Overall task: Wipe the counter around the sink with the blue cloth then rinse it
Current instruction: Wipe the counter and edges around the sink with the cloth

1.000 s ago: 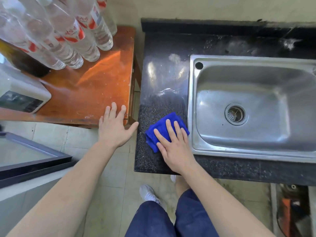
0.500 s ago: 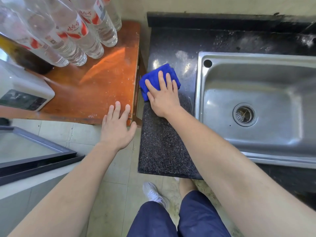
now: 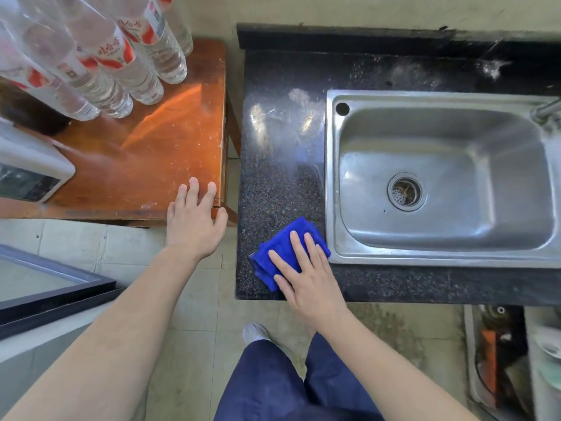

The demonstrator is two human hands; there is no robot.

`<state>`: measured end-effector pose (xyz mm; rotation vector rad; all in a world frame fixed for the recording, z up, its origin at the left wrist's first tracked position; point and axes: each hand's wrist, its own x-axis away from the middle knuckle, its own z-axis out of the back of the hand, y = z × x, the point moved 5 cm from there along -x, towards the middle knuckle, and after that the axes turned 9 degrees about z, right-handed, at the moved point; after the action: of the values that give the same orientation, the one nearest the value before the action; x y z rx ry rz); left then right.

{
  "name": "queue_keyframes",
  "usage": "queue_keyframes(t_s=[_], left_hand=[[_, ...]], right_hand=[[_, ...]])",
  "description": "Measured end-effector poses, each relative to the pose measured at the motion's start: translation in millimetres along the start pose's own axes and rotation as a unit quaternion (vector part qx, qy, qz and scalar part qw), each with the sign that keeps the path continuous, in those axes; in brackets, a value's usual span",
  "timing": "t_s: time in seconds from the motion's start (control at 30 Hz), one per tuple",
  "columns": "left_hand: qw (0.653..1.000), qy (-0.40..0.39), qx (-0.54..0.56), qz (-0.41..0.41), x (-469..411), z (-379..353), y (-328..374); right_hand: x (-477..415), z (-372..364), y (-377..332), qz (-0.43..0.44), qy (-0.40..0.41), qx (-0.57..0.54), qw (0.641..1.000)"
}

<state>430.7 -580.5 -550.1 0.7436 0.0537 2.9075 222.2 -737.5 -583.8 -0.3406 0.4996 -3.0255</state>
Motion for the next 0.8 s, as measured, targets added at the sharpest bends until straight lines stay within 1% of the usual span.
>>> queue_keyframes(t_s=[0.17, 0.27, 0.37, 0.47, 0.53, 0.6, 0.63, 0.7, 0.8], left_hand=[[1.0, -0.004, 0.003, 0.001, -1.3, 1.1, 0.7], [1.0, -0.006, 0.004, 0.003, -2.3, 2.9, 1.6], [1.0, 0.014, 0.006, 0.007, -3.9, 5.7, 4.9], [0.998, 0.062, 0.017, 0.019, -4.4, 10.2, 12.3], [0.997, 0.071, 0.026, 0.02, -8.2, 10.3, 20.3], [0.997, 0.077, 0.021, -0.001, -17.2, 12.2, 31.3], [0.997, 0.072, 0.017, -0.01, -23.9, 13.0, 36.0], [0.999, 0.034, 0.003, -0.013, -37.8, 10.7, 40.0], [1.0, -0.007, -0.022, -0.011, -49.5, 0.1, 37.3]], right_hand=[[-96.2, 39.4, 46.8, -0.038, 0.029, -0.012, 0.999], [-167.8, 70.0, 78.5, -0.081, -0.006, -0.001, 0.997], [-203.6, 85.0, 89.7, -0.107, -0.018, 0.014, 0.994], [-180.7, 76.8, 75.3, -0.105, -0.008, 0.022, 0.994], [-142.6, 62.9, 59.0, -0.084, 0.003, 0.005, 0.996], [-101.3, 48.6, 45.4, -0.052, 0.014, 0.0, 0.999], [-85.0, 42.9, 42.2, -0.038, 0.019, 0.001, 0.999], [-69.2, 38.2, 45.2, -0.019, 0.027, 0.001, 0.999], [-82.1, 46.8, 63.9, 0.012, 0.03, -0.005, 0.999]])
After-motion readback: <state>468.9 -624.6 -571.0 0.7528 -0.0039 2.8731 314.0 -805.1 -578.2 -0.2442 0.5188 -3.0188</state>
